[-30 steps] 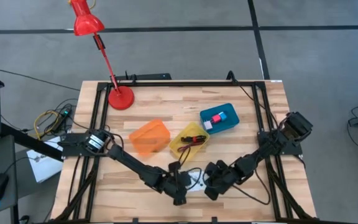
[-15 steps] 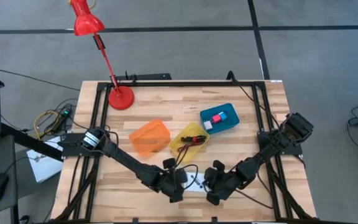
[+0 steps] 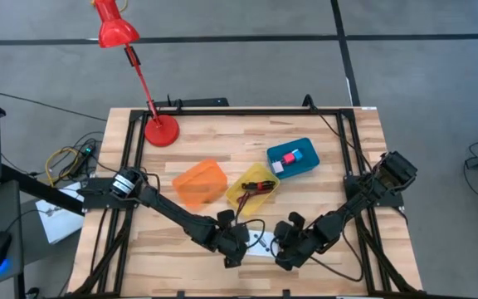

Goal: Pick and place items into bin
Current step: Put the card reader box into the orange bin

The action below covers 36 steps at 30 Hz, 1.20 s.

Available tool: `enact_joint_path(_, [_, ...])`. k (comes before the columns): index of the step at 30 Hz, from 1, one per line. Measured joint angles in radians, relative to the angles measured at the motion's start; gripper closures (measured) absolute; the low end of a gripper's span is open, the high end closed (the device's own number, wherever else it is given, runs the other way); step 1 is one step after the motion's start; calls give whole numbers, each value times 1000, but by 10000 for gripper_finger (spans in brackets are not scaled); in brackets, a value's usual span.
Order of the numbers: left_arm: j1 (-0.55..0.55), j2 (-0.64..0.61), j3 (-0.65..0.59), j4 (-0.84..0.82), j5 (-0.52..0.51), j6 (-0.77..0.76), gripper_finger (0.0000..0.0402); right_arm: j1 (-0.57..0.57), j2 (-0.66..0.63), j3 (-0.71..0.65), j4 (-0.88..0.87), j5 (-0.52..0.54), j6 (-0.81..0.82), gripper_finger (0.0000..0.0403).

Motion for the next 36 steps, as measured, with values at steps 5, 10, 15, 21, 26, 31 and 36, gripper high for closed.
enact_joint_path(5, [2, 0, 0, -60, -43, 175, 365, 0, 0, 7, 2, -3, -21, 403])
enact_joint_path(10, [-21, 0, 0, -62, -129, 358, 326, 0, 0, 7, -5, -31, -16, 403])
enact_joint_path(15, [-62, 1, 0, -44, -245, 527, 307, 0, 0, 7, 1, -69, 20, 403])
enact_joint_path(21, [-86, 6, -32, 44, -321, 564, 306, -4, 0, -15, 1, -80, 76, 403])
enact_joint_path(26, [-86, 8, -42, 120, -310, 560, 306, -4, 0, -23, 14, -78, 85, 403])
enact_joint_path(31, [-87, 8, -79, 152, -297, 553, 306, -4, 16, -22, 33, -78, 81, 403])
enact_joint_path(36, [-96, 11, -113, 144, -288, 533, 306, -6, 72, -16, 83, -98, 87, 403])
